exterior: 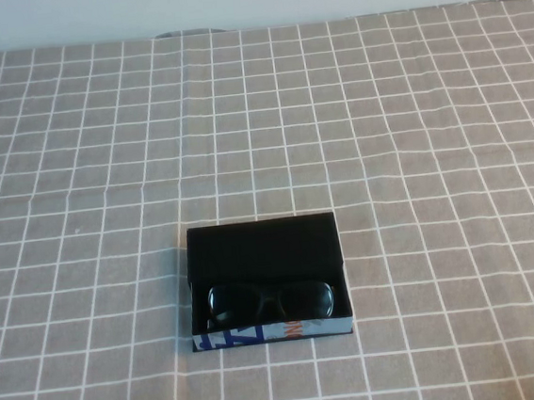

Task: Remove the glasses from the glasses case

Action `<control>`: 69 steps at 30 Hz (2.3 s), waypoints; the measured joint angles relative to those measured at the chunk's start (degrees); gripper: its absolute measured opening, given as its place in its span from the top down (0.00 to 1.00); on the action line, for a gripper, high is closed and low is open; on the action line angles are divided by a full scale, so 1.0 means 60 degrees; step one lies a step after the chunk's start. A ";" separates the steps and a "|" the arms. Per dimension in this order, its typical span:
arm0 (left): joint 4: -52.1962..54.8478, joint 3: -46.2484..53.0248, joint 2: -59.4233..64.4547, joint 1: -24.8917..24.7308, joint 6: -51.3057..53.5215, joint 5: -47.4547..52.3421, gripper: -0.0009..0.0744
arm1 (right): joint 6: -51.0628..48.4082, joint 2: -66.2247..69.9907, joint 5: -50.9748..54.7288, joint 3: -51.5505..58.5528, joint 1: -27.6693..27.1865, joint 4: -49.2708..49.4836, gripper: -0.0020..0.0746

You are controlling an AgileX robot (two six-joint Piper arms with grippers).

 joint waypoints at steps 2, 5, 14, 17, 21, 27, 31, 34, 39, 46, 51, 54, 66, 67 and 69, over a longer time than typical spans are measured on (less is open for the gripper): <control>0.0000 0.0000 0.0000 0.0000 0.0000 0.0000 0.99 | 0.0000 0.0000 0.0000 0.0000 0.0000 0.0000 1.00; 0.0000 0.0000 0.0000 0.0000 0.0000 0.0000 0.99 | 0.0000 0.0000 0.0000 0.0000 0.0000 0.0000 1.00; 0.0000 0.0000 0.0000 0.0000 0.0000 0.0000 0.99 | 0.0000 0.0000 -0.0143 0.0000 0.0000 0.0892 1.00; 0.0000 0.0000 0.0000 0.0000 0.0000 0.0000 0.99 | 0.0000 0.0000 -0.0737 0.0000 0.0000 0.2823 1.00; 0.0000 0.0000 0.0000 0.0000 0.0000 0.0000 0.99 | 0.0015 0.0000 -0.1783 0.0000 0.0000 0.5965 1.00; 0.0000 0.0000 0.0000 0.0000 0.0000 0.0000 0.99 | 0.0042 0.0000 -0.2490 0.0000 0.0000 0.8048 1.00; 0.0000 0.0000 0.0000 0.0000 0.0000 0.0000 0.99 | 0.0042 0.0536 -0.1218 -0.0702 0.0000 0.8337 1.00; 0.0000 0.0000 0.0000 0.0000 0.0000 0.0000 0.99 | 0.0042 0.2121 0.0227 -0.1752 0.0000 0.7770 1.00; 0.0000 0.0000 0.0000 0.0000 0.0000 0.0000 0.99 | 0.0042 0.5390 0.2767 -0.3778 0.0000 0.5955 1.00; 0.0000 0.0000 0.0000 0.0000 0.0000 0.0000 0.99 | 0.0042 0.9134 0.4545 -0.6384 0.0000 0.3579 1.00; 0.0000 0.0000 0.0000 0.0000 0.0000 0.0000 0.99 | -0.0302 1.0521 0.4712 -0.7768 0.0788 0.2677 1.00; 0.0000 0.0000 0.0000 0.0000 0.0000 0.0000 0.99 | -0.0387 1.1506 0.4712 -0.8619 0.1921 0.1996 1.00; 0.0000 0.0000 0.0000 0.0000 0.0000 0.0000 0.99 | -0.4241 1.6065 0.6083 -1.2978 0.5110 0.0498 0.95; 0.0000 0.0000 0.0000 0.0000 0.0000 0.0000 0.99 | -0.4686 1.6397 0.6249 -1.3350 0.5223 0.0456 0.92; 0.0000 0.0000 0.0000 0.0000 0.0000 0.0000 0.99 | -0.5312 1.6973 0.6515 -1.4070 0.5389 0.0315 0.83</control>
